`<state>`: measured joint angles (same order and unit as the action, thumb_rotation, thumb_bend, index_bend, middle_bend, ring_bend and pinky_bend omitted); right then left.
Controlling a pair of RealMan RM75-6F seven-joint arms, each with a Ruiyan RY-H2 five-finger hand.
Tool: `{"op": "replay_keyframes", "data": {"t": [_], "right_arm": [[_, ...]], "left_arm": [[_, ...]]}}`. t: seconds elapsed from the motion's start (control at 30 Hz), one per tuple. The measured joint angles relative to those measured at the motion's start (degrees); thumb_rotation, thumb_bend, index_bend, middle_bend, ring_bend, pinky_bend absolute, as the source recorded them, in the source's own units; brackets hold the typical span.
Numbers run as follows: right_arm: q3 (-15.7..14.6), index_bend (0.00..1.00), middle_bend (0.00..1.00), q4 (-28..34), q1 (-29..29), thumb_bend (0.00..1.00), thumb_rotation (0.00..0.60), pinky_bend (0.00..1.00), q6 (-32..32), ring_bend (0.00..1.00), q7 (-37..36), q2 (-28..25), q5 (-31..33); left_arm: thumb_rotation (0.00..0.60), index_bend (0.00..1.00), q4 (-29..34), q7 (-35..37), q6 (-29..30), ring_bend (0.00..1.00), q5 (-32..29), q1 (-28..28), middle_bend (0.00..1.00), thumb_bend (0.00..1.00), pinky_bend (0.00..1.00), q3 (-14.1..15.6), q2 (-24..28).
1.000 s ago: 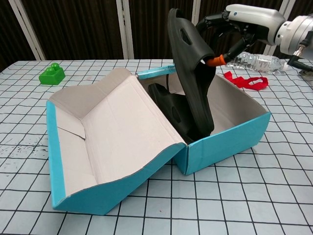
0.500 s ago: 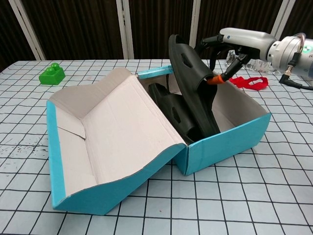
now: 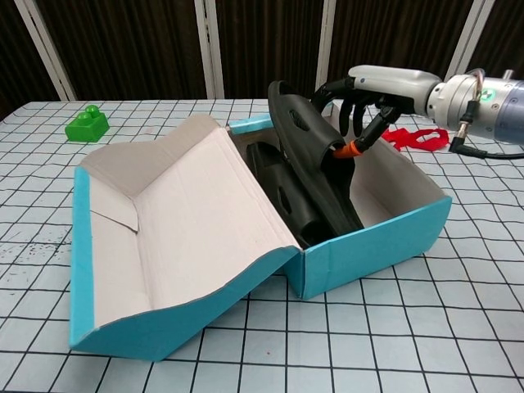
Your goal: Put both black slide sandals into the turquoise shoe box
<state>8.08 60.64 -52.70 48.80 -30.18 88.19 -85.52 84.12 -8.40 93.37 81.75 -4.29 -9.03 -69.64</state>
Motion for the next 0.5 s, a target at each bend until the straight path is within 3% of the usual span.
{"op": "replay_keyframes", "data": {"t": [0.5], "right_arm": [[1.2,0.45,0.46,0.0,-2.0,0.72,0.6,0.56,-4.5,0.47,6.5,3.5,4.1]], "left_arm": [[0.6,0.07,-0.1,1.0,-0.1,0.0,-0.2,0.1,0.0,0.26,0.01,-0.1,0.4]]}}
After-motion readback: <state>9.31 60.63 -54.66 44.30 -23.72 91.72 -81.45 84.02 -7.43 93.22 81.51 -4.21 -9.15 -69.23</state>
